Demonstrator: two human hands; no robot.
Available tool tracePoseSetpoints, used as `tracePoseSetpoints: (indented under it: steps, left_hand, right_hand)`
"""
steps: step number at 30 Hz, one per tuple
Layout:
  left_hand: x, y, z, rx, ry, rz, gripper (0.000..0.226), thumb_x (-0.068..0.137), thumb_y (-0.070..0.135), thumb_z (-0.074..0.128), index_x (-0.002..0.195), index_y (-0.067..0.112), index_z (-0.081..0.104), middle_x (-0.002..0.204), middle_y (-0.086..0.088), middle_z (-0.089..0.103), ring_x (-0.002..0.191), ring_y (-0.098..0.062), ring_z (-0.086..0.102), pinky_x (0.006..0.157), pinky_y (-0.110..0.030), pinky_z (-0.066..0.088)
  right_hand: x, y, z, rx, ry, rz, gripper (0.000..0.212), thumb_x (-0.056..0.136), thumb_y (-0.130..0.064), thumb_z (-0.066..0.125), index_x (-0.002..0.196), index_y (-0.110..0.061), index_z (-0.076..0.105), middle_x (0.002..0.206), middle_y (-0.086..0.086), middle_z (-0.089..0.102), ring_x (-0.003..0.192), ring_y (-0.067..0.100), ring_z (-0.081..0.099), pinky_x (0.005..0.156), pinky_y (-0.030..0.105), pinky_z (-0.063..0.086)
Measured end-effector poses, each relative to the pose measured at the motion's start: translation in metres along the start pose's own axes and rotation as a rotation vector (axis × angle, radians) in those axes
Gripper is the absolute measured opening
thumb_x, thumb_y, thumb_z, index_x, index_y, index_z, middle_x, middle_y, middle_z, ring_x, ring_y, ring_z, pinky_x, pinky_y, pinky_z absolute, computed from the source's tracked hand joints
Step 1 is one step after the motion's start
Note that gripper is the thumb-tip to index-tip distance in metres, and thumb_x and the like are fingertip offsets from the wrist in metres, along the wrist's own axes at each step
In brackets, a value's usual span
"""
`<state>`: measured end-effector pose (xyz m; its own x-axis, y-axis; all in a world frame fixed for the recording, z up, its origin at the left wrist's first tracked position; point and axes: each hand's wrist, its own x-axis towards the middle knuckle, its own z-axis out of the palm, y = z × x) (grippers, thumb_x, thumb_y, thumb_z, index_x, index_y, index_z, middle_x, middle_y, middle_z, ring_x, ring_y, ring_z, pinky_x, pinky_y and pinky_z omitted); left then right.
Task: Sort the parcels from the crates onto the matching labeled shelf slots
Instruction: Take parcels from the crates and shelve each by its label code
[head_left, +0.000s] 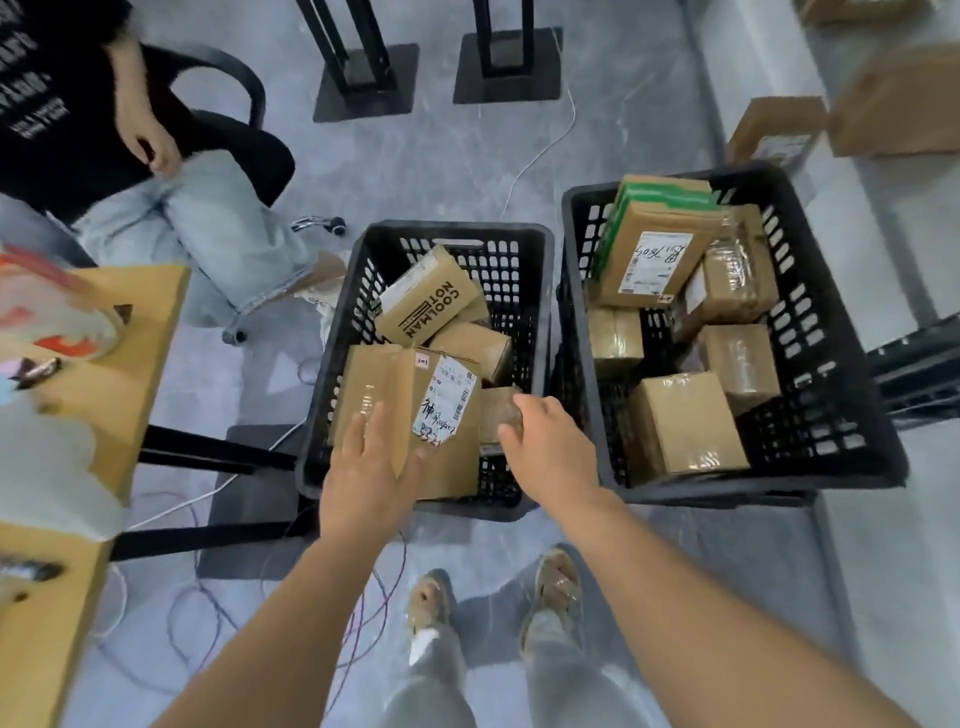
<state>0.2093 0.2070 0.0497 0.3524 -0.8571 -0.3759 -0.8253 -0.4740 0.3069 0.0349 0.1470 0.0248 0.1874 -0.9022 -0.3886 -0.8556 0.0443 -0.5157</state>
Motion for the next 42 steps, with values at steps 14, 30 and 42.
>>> tracePoseSetpoints:
  steps: [14,30,42]
  left_hand:
    - [0.084,-0.053,0.049,-0.052,-0.222,-0.044,0.083,0.089,0.047,0.054,0.151,0.03,0.002,0.157,-0.001,0.015,0.14,-0.028,0.028,0.102,-0.048,0.038]
    - [0.113,-0.111,0.034,-0.615,-0.283,-0.074,0.068,0.095,0.021,0.053,0.147,0.045,0.015,0.129,0.012,0.056,0.112,-0.008,0.055,0.094,-0.027,0.044]
    - [0.109,-0.108,-0.016,-0.703,-0.585,0.126,0.098,0.086,0.004,0.066,0.146,0.045,-0.001,0.13,0.036,0.035,0.111,0.01,0.048,0.085,-0.011,0.042]
  right_hand:
    - [0.067,0.006,0.102,0.108,-0.17,0.256,0.044,0.101,-0.034,0.033,0.137,-0.008,0.039,0.139,0.015,0.043,0.12,0.033,0.048,0.091,0.04,0.041]
    - [0.064,-0.017,0.129,0.648,-0.185,0.416,0.016,0.094,-0.024,0.053,0.109,-0.025,0.059,0.109,-0.003,0.063,0.104,0.019,0.058,0.086,0.034,0.048]
    - [0.044,-0.035,0.063,0.87,-0.321,0.228,0.088,0.084,0.007,0.062,0.145,-0.044,0.024,0.139,-0.007,0.044,0.124,0.01,0.044,0.104,0.036,0.042]
